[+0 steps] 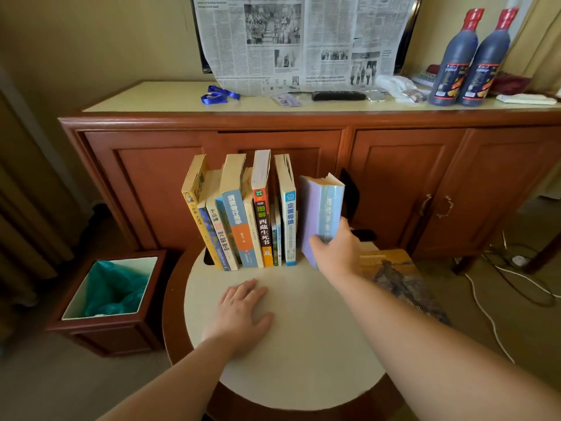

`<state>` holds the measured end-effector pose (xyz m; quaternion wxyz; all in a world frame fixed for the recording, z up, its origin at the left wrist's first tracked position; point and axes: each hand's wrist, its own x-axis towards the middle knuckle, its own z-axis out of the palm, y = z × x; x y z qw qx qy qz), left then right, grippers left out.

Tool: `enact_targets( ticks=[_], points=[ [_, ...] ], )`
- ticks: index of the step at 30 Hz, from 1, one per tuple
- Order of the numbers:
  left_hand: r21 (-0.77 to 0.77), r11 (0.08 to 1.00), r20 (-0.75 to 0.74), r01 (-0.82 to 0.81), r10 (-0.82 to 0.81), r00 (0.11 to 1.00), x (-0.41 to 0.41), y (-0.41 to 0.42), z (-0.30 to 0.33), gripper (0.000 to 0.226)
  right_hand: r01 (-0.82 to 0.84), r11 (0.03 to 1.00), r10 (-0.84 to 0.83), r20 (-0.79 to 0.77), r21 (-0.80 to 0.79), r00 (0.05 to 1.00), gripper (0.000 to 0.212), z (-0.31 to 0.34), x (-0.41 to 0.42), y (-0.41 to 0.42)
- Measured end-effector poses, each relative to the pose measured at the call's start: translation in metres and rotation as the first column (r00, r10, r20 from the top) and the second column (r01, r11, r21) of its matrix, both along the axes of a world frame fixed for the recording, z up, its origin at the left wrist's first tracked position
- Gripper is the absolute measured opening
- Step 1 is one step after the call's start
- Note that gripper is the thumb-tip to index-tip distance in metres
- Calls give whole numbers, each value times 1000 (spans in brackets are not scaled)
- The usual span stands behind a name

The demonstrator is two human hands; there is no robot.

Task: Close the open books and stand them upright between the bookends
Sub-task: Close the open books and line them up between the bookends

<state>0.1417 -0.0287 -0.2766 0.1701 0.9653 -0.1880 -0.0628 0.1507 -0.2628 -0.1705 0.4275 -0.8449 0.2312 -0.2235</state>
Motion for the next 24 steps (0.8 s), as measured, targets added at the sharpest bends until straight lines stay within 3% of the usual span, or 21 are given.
enact_targets(
  ticks=[10,13,16,19,24],
  points=[
    [-2,1000,1,1,-1,1000,1,0,-3,72,-129,990,131,-20,59,991,54,-24,37,7],
    [-3,1000,4,3,-3,1000,0,0,-2,71,-243,967,253,-155,79,955,55,-32,38,-3],
    [0,1000,6,6,-6,1000,-1,0,0,70,-368,926,377,-304,87,875,69,-49,34,-13],
    [-2,1000,8,5,-5,1000,-2,0,1,70,-361,932,331,-370,-14,868,64,-59,34,-14],
    [-4,1000,20,3,-3,1000,-3,-1,3,69,-349,936,311,-379,-36,872,55,-64,47,-12]
  ],
)
